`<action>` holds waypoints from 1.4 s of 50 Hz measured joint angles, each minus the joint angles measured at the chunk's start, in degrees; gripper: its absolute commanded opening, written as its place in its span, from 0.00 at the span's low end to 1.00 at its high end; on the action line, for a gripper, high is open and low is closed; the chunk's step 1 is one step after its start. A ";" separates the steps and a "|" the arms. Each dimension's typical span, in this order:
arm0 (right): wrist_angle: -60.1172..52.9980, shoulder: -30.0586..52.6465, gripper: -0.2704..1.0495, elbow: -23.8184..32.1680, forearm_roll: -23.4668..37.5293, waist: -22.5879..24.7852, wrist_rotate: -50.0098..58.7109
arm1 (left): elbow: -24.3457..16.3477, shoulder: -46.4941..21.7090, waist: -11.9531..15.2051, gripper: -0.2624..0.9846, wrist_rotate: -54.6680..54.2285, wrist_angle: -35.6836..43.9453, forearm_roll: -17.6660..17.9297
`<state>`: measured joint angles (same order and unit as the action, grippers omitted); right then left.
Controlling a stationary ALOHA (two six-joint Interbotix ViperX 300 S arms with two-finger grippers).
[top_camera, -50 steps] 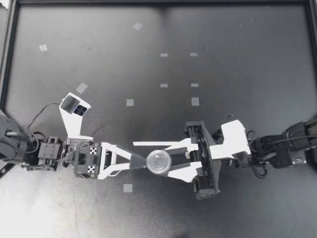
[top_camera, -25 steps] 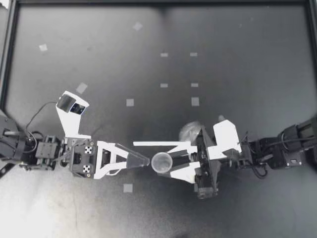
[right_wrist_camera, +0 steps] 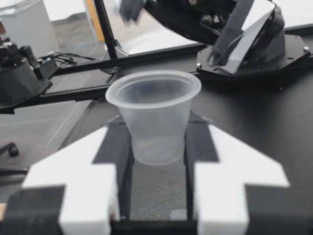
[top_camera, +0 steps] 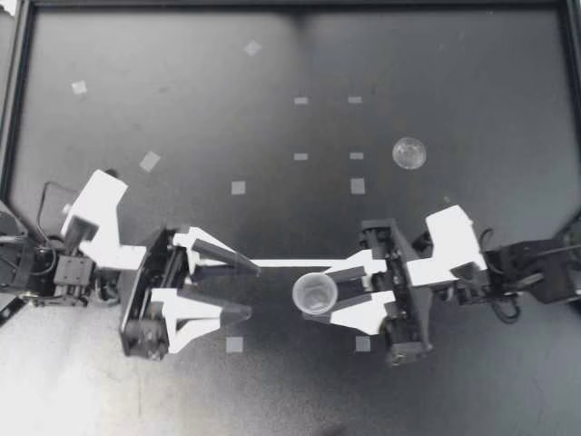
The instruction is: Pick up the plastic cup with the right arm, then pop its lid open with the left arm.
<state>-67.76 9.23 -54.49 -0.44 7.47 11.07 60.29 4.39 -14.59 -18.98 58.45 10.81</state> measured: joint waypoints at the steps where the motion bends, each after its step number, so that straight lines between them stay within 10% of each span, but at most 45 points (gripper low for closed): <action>1: 0.35 -0.70 0.33 -0.18 0.00 0.00 0.00 | 0.00 0.18 0.00 0.80 3.16 -0.70 0.00; 15: 4.31 -4.13 0.33 -1.32 0.00 0.00 -0.26 | -2.37 0.44 0.09 0.80 25.66 -7.91 0.00; 70: 5.19 -4.04 0.34 -1.32 -0.09 0.00 -0.53 | -3.08 -0.35 0.00 0.79 26.02 -8.70 0.00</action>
<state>-62.58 5.19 -55.81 -0.53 7.47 10.55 57.22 4.04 -14.59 7.03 49.75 10.81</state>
